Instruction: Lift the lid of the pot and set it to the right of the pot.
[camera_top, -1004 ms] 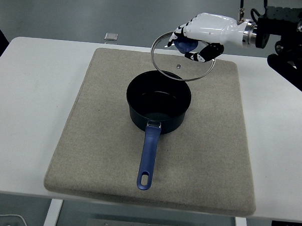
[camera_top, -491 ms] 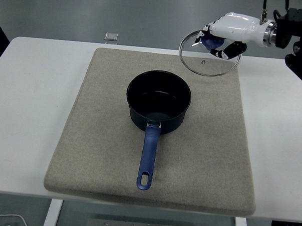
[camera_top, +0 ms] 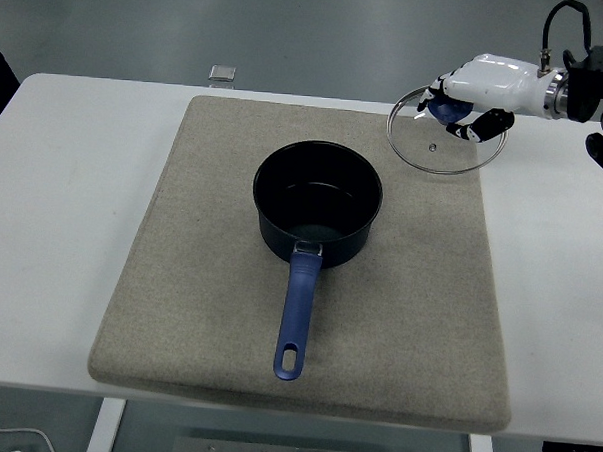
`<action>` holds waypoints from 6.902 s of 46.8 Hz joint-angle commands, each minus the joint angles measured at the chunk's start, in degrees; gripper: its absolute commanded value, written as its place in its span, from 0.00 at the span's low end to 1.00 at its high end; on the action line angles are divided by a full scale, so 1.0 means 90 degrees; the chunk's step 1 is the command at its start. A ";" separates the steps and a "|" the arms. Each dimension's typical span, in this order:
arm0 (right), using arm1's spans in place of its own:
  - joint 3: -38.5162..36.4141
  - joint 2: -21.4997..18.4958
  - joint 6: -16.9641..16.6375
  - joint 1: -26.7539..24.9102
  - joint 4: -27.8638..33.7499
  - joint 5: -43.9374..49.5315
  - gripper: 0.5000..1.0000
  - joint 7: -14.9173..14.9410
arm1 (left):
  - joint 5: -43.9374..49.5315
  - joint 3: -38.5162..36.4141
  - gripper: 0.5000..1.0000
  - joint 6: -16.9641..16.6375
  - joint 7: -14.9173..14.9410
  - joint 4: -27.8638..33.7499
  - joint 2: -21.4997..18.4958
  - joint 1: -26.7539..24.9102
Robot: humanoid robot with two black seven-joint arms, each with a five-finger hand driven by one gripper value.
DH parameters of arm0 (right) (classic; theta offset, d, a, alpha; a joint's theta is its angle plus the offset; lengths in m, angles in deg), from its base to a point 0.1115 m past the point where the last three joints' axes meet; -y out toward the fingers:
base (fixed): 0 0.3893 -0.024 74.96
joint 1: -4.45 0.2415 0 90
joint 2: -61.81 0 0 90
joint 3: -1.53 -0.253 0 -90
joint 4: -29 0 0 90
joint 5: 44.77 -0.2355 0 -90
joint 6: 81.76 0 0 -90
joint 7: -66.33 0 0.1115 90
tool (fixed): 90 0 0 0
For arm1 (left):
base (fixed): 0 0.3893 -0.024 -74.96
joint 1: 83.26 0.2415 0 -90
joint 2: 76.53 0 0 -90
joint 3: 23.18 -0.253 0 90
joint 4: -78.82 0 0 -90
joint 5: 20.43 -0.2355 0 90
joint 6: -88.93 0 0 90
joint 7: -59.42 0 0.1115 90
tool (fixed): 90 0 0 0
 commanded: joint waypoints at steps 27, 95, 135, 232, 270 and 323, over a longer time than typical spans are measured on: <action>0.0265 -0.0029 0.0244 -0.0420 -0.0029 -0.0040 0.00 0.0000 | 0.0002 -0.0002 1.00 0.0000 0.0000 -0.0005 0.0000 -0.0001; 0.0265 0.0049 0.0459 -0.0899 -0.0059 -0.0645 0.00 0.0000 | 0.0002 -0.0002 1.00 0.0000 0.0000 -0.0005 0.0000 -0.0001; 0.0314 0.0058 0.0381 -0.0987 -0.0059 -0.1466 0.80 0.0000 | 0.0002 -0.0002 1.00 0.0000 0.0000 -0.0005 0.0000 -0.0001; -0.1991 -0.0303 0.0596 -0.0596 -0.0527 -1.0948 0.80 -0.1692 | 0.0002 -0.0002 1.00 0.0000 0.0000 0.0014 0.0000 0.0009; -0.2850 -0.0654 -0.0352 -0.1524 -0.0342 -1.0977 0.80 -0.0843 | 0.0002 0.0007 1.00 0.0000 0.0000 -0.0005 0.0000 -0.0001; -0.3446 -0.0850 0.0703 -0.2012 -0.0186 -1.0909 0.82 -0.0784 | 0.0002 -0.0002 1.00 0.0000 0.0000 -0.0005 0.0000 -0.0001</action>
